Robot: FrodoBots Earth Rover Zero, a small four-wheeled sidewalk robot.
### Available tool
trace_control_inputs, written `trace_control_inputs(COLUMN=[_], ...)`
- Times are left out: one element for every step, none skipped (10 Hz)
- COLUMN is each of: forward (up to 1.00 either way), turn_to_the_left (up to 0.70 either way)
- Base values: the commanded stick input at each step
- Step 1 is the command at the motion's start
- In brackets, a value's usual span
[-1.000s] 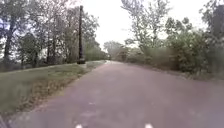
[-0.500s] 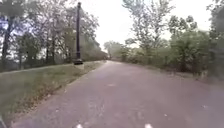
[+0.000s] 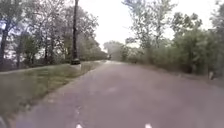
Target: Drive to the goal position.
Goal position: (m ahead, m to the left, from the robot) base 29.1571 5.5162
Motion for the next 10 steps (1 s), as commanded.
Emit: trace_control_inputs(forward=[1.0, 1.0, 1.0, 1.0, 1.0, 1.0, 1.0, 1.0, 1.0, 1.0], turn_to_the_left=[0.0, 0.0, 0.0, 0.0, 0.0, 0.0, 0.0, 0.0, 0.0, 0.0])
